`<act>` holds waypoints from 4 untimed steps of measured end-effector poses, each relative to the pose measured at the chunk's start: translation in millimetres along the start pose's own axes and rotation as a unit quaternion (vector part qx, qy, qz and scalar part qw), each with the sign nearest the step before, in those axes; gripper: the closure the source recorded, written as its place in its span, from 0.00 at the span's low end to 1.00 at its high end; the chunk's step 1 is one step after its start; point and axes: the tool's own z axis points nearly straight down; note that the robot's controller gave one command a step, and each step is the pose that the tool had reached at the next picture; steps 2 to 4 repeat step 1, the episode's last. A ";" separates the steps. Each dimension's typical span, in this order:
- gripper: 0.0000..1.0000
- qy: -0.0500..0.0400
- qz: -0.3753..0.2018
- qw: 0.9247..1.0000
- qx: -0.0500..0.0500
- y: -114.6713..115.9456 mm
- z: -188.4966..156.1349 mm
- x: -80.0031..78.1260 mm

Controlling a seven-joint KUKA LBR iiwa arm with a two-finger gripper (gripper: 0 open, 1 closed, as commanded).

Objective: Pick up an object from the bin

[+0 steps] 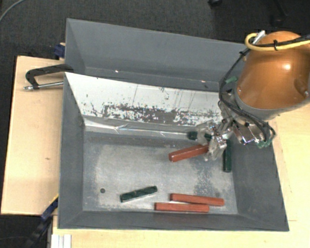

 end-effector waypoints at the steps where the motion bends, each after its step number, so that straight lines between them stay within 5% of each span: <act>1: 1.00 0.006 -0.119 0.993 -0.005 23.2 28.0 -9.9; 4: 1.00 0.006 -0.119 0.993 -0.005 23.2 28.0 -9.9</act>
Offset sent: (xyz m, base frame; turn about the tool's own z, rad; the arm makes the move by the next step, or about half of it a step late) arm -0.0006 0.0240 -0.0283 -0.2384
